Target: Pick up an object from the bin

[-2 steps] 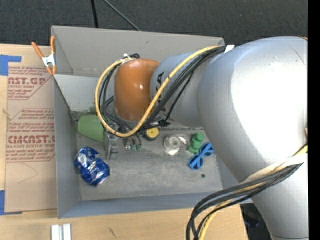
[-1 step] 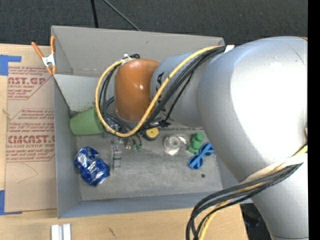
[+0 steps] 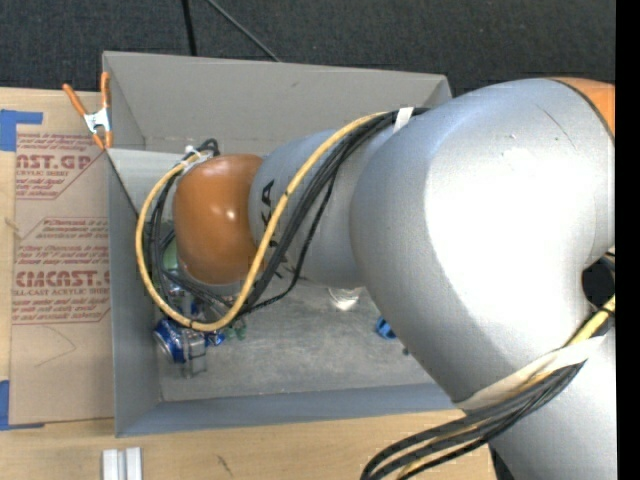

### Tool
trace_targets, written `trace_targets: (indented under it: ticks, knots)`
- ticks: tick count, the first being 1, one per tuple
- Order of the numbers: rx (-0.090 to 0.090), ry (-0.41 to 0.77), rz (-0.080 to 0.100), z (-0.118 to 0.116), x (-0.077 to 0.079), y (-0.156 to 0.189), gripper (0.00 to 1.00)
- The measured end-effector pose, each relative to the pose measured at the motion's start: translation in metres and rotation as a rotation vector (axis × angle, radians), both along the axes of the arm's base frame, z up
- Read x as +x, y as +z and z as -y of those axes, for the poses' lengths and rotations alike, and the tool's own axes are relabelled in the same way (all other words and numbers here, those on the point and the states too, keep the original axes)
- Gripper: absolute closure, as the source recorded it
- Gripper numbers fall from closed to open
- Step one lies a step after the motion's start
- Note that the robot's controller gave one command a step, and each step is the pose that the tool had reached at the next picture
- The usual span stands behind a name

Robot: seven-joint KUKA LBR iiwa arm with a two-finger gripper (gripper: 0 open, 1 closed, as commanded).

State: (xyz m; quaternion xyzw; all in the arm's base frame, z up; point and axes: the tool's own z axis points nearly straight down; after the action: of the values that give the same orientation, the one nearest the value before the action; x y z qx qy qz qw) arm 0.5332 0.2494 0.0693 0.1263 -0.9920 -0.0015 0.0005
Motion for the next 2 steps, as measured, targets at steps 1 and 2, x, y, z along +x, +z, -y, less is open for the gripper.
trace_targets:
  ticks: [1,2]
  knots:
    - [-0.002,-0.004,0.001,0.003,0.001,0.000,1.00]
    - [-0.001,0.217,0.009,0.029,0.005,0.082,1.00]
